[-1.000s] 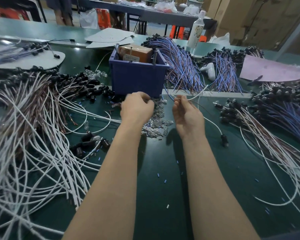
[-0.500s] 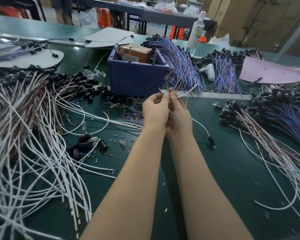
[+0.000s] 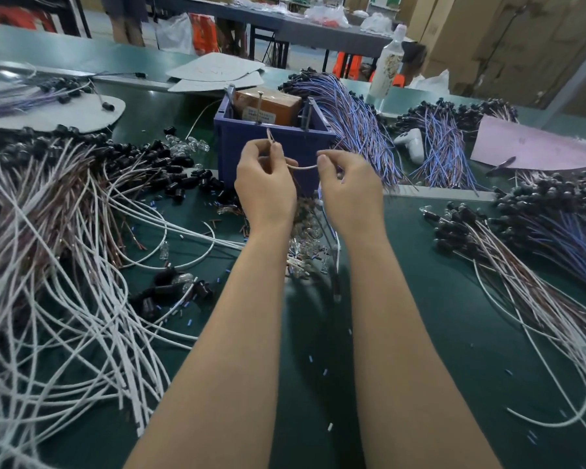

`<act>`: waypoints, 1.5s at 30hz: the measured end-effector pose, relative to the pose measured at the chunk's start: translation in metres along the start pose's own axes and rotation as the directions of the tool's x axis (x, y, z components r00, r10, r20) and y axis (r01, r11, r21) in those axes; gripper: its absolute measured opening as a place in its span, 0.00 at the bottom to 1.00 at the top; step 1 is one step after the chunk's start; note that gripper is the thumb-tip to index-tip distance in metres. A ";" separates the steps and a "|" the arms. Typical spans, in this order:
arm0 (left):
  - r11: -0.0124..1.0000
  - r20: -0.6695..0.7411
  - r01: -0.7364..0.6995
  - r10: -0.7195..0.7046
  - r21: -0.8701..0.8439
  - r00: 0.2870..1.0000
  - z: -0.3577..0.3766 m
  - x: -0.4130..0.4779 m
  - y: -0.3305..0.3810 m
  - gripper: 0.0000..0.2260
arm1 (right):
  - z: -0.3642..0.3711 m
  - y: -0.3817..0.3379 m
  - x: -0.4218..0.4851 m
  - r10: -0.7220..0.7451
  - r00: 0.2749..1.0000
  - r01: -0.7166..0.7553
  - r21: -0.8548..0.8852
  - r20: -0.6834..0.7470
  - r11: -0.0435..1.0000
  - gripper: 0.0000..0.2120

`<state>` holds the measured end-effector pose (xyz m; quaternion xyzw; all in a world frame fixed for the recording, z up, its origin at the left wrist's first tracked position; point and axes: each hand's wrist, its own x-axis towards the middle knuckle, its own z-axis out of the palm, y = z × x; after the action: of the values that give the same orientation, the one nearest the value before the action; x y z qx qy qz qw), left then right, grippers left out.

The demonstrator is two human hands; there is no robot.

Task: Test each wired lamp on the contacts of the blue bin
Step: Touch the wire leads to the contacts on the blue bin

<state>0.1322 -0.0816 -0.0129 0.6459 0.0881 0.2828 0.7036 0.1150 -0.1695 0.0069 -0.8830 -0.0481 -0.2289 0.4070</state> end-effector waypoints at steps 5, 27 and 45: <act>0.997 -0.006 0.027 -0.028 -0.070 1.000 -0.005 0.010 -0.004 0.05 | 0.017 -0.003 0.008 0.059 0.968 -0.040 -0.081 0.244 0.996 0.12; 0.920 0.216 0.372 -0.342 -0.122 0.915 -0.012 0.011 -0.007 0.06 | 0.037 0.006 0.021 0.174 0.958 -0.217 0.184 0.227 0.959 0.08; 0.938 -0.052 0.297 -0.311 -0.179 0.949 -0.018 0.025 -0.009 0.05 | 0.037 0.006 0.018 0.239 0.971 -0.239 0.108 0.020 0.965 0.15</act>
<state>0.1460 -0.0533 -0.0179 0.5506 0.1906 0.2026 0.7870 0.1460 -0.1479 -0.0109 -0.8595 0.0447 -0.1720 0.4793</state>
